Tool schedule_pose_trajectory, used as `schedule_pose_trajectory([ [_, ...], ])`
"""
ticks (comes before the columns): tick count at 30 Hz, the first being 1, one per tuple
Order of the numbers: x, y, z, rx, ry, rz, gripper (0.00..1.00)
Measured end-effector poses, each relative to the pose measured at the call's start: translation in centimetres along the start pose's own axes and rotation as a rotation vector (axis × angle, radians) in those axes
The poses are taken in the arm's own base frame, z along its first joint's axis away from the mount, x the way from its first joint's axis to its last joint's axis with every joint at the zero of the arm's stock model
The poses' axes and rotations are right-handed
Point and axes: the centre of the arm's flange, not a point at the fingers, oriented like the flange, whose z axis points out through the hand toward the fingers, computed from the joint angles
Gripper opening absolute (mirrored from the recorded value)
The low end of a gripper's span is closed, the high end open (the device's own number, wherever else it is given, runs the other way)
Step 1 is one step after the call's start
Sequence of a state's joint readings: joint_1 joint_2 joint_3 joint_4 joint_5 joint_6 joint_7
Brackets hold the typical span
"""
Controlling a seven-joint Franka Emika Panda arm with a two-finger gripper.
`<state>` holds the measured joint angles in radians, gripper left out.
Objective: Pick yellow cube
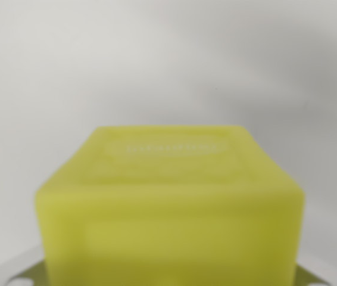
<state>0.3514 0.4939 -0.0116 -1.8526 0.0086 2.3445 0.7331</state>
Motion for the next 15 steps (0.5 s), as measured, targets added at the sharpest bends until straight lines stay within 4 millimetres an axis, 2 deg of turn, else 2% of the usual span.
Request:
schedule_pose_trajectory([
  [15, 0.0, 0.0, -3.7, 0.000, 0.000, 0.000, 0.00],
])
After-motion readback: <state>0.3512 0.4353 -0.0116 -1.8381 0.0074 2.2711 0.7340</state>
